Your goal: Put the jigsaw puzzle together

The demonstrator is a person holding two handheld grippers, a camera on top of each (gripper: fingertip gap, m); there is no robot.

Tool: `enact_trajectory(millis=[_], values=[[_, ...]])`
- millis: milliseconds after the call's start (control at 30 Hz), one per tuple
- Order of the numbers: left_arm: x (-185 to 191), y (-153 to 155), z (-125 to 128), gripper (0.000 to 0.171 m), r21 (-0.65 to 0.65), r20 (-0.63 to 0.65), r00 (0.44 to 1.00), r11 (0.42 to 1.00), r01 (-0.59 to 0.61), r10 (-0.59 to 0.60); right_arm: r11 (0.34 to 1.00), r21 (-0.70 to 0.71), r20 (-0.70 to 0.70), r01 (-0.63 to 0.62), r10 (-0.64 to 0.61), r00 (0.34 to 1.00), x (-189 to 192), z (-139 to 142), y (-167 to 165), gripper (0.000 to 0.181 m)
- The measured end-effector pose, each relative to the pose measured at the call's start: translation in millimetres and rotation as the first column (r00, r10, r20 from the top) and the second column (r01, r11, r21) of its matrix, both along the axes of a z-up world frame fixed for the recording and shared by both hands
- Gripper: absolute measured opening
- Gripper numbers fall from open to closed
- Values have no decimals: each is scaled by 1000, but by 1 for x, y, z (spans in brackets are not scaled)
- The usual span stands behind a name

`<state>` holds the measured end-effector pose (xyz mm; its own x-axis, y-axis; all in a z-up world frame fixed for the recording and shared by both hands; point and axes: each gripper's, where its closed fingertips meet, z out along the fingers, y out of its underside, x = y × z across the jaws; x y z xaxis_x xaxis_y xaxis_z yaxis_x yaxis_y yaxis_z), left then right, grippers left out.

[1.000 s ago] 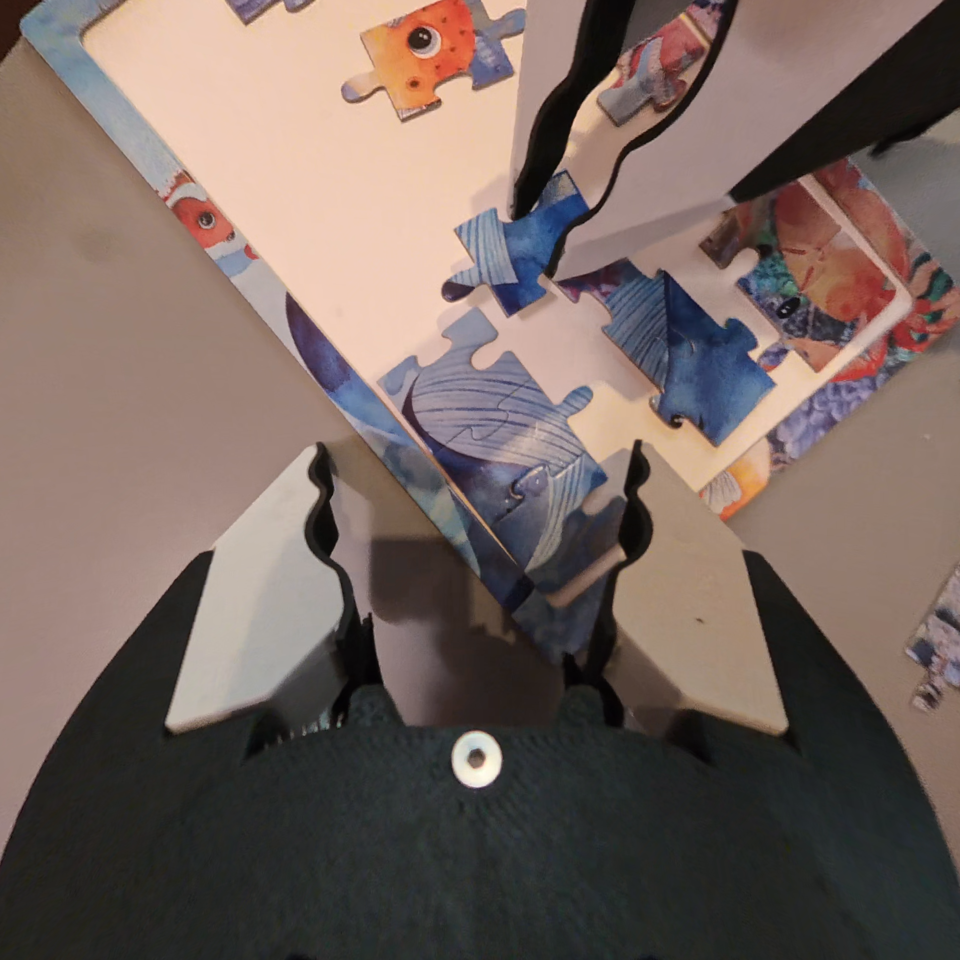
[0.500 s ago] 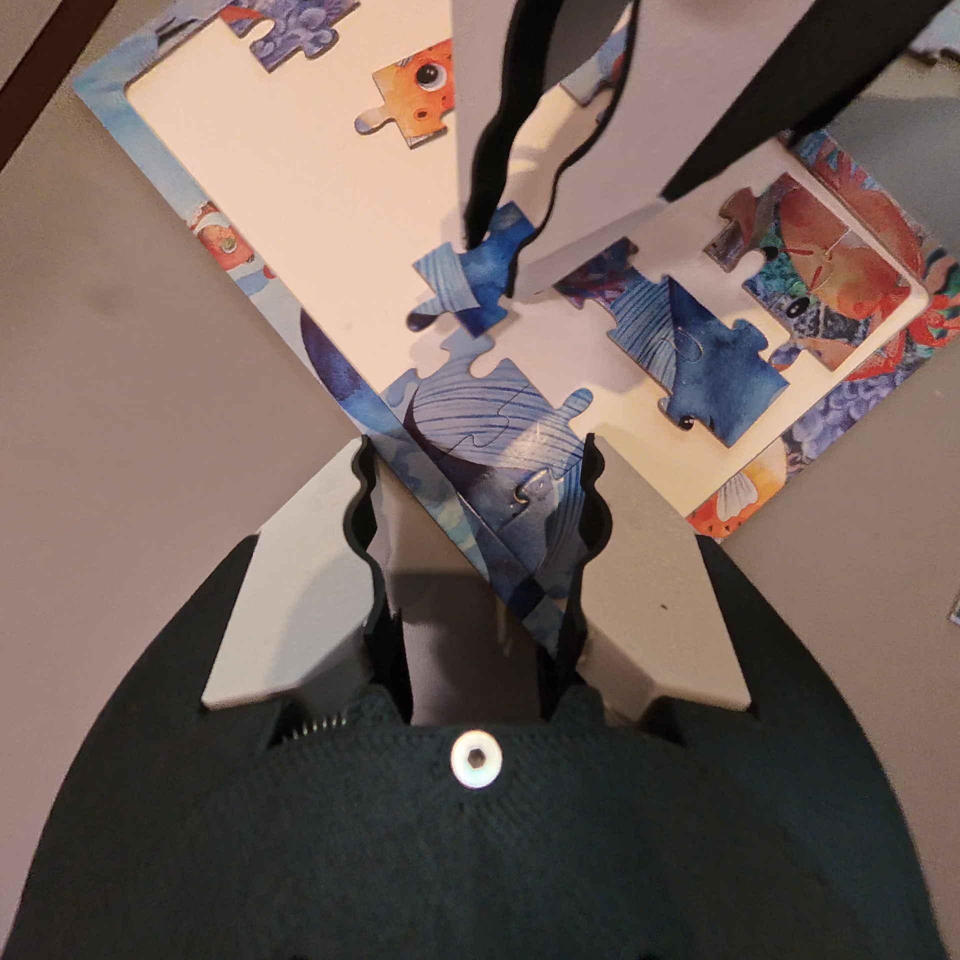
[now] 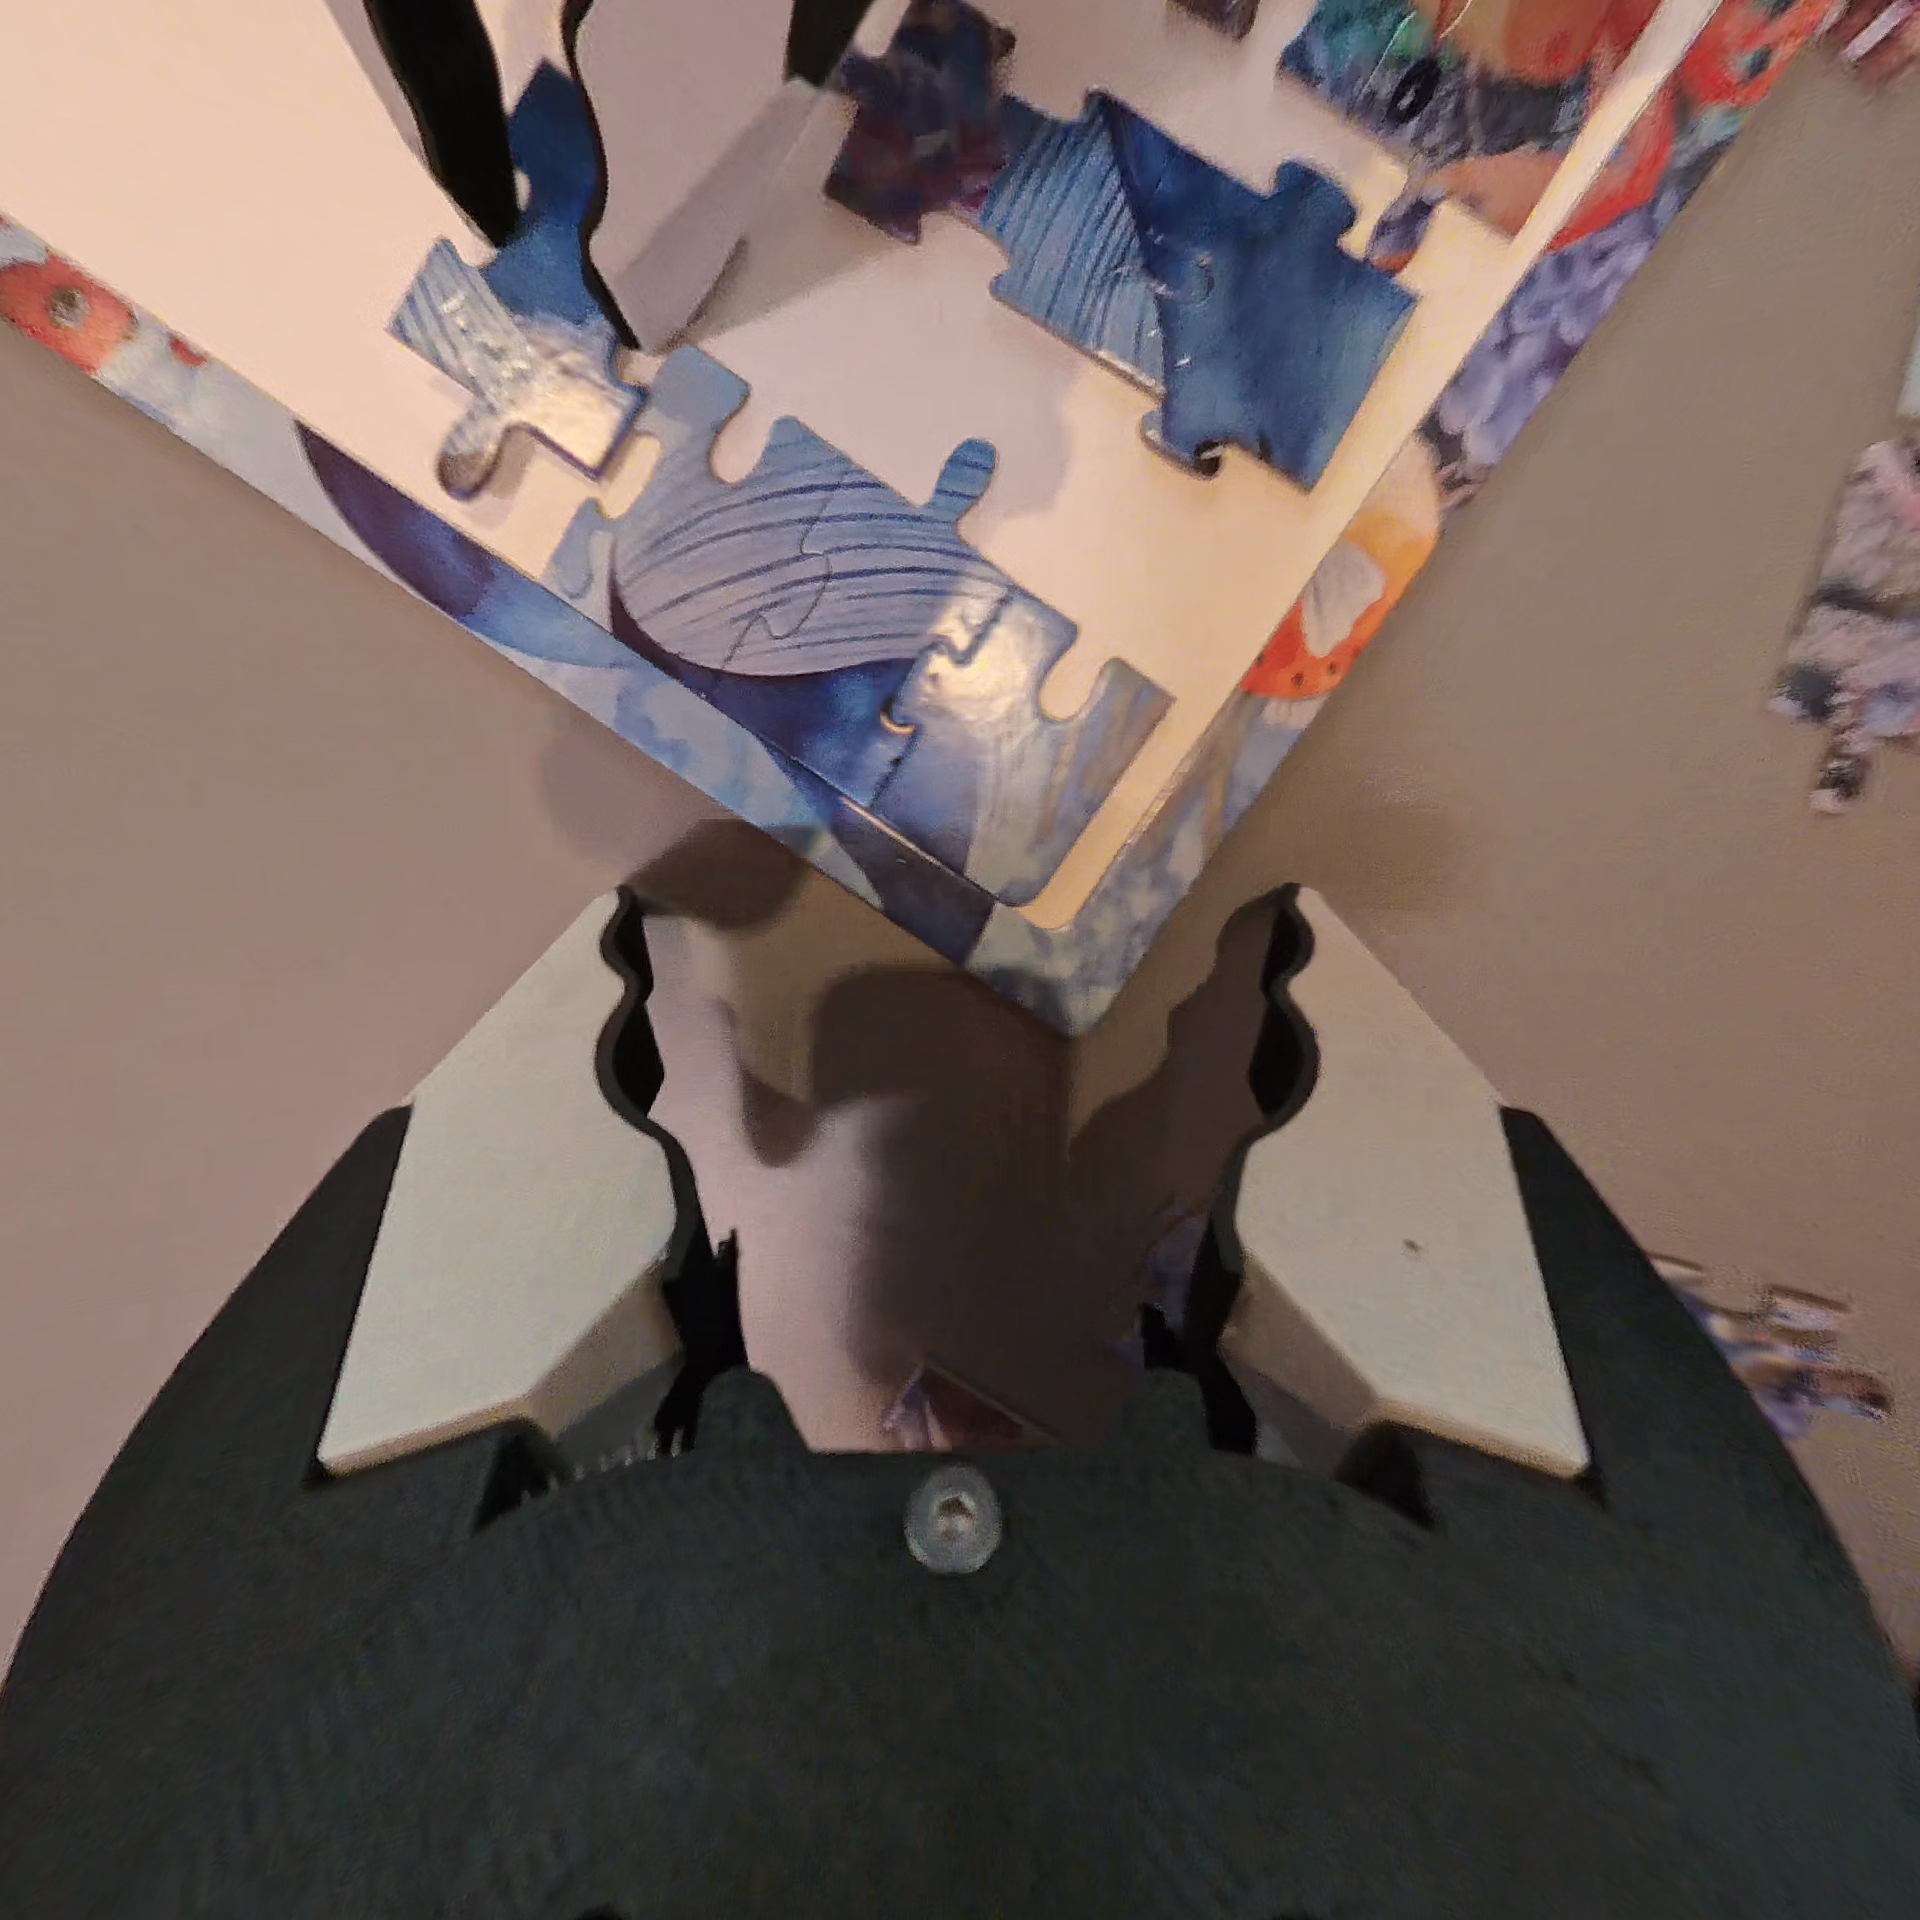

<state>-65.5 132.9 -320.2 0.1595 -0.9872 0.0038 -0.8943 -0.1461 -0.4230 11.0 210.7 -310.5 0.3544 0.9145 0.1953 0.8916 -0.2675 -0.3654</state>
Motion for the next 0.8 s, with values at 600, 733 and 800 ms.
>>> enact_trajectory(millis=[600, 733, 800], values=[[0, 8, 25, 108, -61, 109, 993, 997, -41, 48, 993, -114, -199, 34, -56, 978, -16, 23, -13, 17], [-20, 29, 51, 101, -7, 140, 985, 994, -105, 105, 993, -114, -211, 37, -60, 976, 1, 36, -12, 17], [-32, 33, 58, 90, -5, 145, 981, 992, -127, 127, 994, -106, -206, 34, -55, 977, 7, 41, -12, 17]])
